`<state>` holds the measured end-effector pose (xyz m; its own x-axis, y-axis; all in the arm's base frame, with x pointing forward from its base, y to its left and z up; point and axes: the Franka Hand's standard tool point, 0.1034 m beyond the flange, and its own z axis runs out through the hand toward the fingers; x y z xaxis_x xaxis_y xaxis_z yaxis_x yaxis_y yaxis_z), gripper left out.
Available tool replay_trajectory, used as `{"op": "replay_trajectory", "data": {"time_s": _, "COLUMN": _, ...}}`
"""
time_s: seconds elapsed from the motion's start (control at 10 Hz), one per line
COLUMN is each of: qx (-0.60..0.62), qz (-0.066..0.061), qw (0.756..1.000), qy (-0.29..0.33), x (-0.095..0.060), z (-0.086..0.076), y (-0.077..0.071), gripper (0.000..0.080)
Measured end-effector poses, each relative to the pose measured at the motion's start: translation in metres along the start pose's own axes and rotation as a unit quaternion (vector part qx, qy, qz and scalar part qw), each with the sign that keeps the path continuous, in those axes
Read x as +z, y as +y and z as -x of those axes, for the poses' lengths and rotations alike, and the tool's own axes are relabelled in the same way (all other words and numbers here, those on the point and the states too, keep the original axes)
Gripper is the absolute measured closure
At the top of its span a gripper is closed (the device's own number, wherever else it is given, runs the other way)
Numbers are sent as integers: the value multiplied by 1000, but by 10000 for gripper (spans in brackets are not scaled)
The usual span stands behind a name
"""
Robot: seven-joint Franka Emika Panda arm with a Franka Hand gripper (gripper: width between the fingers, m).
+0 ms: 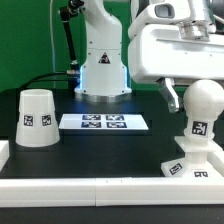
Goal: Assemble lamp
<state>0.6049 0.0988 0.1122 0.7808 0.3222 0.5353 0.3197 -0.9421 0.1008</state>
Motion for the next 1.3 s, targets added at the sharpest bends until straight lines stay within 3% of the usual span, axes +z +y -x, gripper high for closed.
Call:
{"op": "replay_trajectory", "data": {"time_s": 0.3, "qx": -2, "qz": -5, "qw": 1000, "qy": -7, "x": -12, "z": -6, "y": -5, "gripper": 100}}
{"op": "replay_trajectory", "data": {"time_s": 0.8, "qx": -2, "qz": -11, "qw": 999, "qy": -31, "x": -24, "z": -17, "y": 1, "gripper": 100}}
{"op": "replay_trajectory", "data": {"time_s": 1.0, "qx": -2, "qz": -29, "qw": 996, "qy": -86, "x": -19, "z": -8, "y": -6, "gripper": 100}}
{"op": "replay_trajectory", "data": {"time_s": 1.3, "qx": -1, "qz": -55, "qw": 981, "qy": -185, "x": -11, "z": -1, "y": -5, "gripper": 100}}
